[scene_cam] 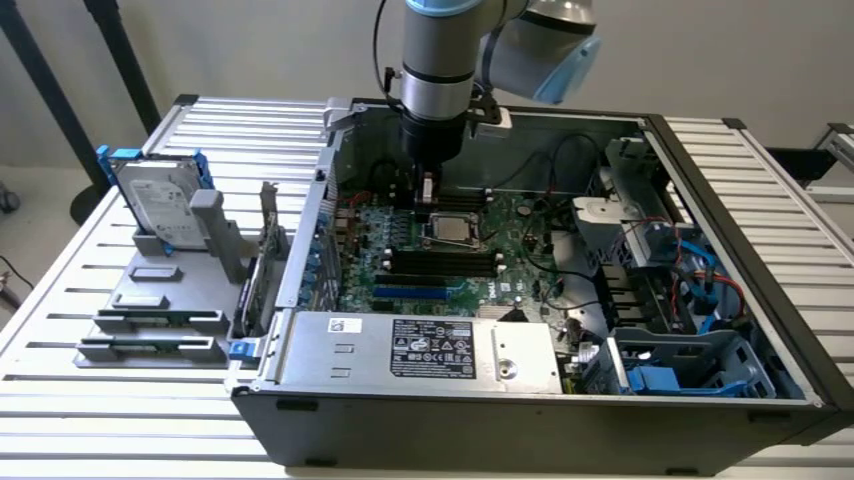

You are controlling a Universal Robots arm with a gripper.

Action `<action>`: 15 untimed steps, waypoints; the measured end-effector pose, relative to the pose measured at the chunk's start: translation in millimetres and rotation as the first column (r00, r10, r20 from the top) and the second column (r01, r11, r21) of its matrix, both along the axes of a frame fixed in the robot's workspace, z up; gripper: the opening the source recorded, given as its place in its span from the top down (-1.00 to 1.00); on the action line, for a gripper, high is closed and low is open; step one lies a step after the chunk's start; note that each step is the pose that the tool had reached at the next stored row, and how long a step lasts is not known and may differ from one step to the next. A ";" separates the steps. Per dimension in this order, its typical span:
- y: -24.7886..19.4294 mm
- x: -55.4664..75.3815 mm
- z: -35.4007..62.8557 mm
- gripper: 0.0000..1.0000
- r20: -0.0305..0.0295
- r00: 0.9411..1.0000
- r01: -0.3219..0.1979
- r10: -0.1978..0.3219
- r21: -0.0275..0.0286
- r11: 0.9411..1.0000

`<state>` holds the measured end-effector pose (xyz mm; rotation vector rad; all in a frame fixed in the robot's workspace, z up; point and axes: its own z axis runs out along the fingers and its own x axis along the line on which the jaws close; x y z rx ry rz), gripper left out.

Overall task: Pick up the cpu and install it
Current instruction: 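Close the cpu cover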

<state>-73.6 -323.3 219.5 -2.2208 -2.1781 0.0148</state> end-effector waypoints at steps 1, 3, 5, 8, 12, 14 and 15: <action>0.0 0.0 0.1 0.79 0.000 1.000 0.000 0.000 0.000 1.000; 0.0 -0.1 0.1 0.79 0.000 1.000 0.000 0.000 0.000 1.000; 0.0 -0.1 0.1 0.79 0.000 1.000 0.000 0.000 0.000 1.000; 0.0 0.0 0.1 0.79 0.000 1.000 0.000 0.000 0.000 1.000; -0.1 0.5 0.4 0.79 -0.002 1.000 0.000 0.000 0.000 1.000; -0.1 2.4 1.4 0.79 -0.004 1.000 0.000 0.000 0.000 1.000; 0.0 3.8 2.4 0.79 -0.005 1.000 0.000 0.000 0.000 1.000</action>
